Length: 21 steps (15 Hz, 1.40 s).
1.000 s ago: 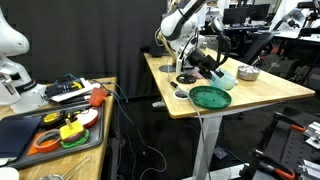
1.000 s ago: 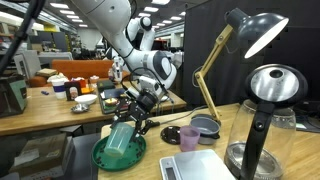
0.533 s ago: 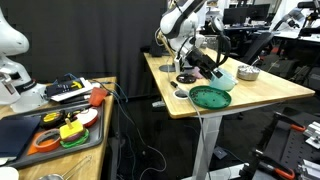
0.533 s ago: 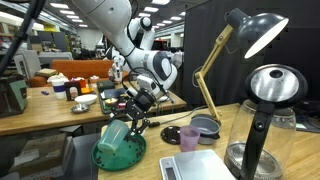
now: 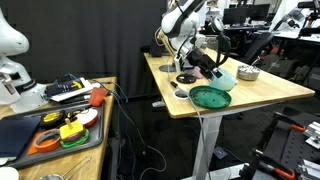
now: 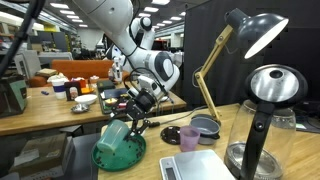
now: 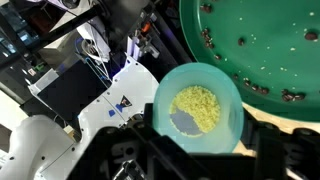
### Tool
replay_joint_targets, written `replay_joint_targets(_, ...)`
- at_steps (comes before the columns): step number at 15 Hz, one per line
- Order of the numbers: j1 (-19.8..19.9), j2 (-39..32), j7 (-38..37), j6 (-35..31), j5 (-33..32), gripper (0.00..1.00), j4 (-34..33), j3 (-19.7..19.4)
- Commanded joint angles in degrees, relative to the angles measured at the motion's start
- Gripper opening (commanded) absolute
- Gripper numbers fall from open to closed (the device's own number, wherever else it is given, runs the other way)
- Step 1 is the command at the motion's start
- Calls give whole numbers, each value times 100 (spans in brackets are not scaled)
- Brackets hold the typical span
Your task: Pour the contents in the blue cup onto the green plate
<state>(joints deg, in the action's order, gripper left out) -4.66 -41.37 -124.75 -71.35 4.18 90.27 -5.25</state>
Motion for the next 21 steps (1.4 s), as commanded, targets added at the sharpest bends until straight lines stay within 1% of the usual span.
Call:
replay_joint_targets(1,-21,-11,12,15,11,77,-18,-27)
replay_joint_targets(2,-21,-11,12,15,11,52,-18,-27)
replay_joint_targets(8,-24,-213,-416,497,110,52,-2,-112)
replay_joint_targets(11,-26,-408,-818,1008,187,52,-115,-162)
replay_joint_targets(16,-94,-422,-1427,1477,240,52,-229,-212)
replay_joint_targets(21,-54,-558,-2211,2006,614,52,-536,-240)
